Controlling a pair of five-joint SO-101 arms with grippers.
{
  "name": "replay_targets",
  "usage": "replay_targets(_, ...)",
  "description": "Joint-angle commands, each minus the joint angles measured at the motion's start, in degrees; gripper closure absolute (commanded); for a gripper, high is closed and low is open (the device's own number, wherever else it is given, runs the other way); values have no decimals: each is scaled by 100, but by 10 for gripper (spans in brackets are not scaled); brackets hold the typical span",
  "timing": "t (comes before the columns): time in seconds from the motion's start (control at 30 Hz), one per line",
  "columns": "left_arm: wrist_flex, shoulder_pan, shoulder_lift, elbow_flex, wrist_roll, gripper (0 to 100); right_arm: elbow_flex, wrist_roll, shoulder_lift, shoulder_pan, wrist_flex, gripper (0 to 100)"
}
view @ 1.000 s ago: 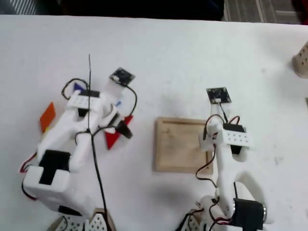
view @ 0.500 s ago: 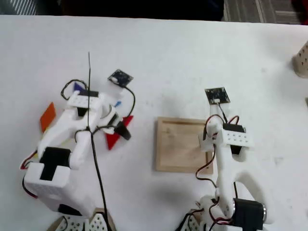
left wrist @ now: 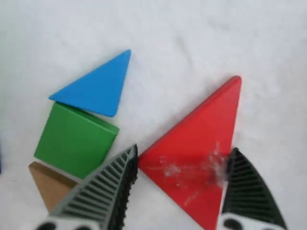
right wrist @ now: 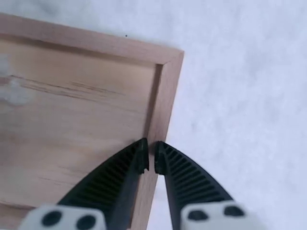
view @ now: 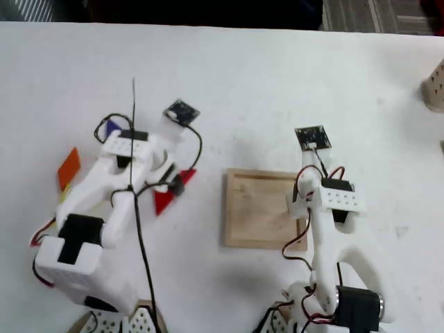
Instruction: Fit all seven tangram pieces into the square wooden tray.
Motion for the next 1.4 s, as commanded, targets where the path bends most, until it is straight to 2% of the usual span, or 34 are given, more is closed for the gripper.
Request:
replay_targets(0.0, 0, 40, 13, -158, -62, 826, 9, 70, -119, -13, -127, 960)
replay_targets(0.43, 0, 40, 13, -97, -70, 797, 18, 70, -110, -13, -127, 960)
replay_targets(0.5, 35, 40, 4, -105, -352, 791, 18, 70, -110, -13, -127, 960)
replay_targets(0.6, 193, -13, -40, -97, -967, 723, 18, 70, -110, -13, -127, 960)
replay_targets(0.73, 492, -13, -40, -123, -1029, 644, 18, 70, -110, -13, -127, 960)
replay_targets(1.37, 448, 251, 13, -62, -985, 661, 18, 79, -110, -13, -127, 960)
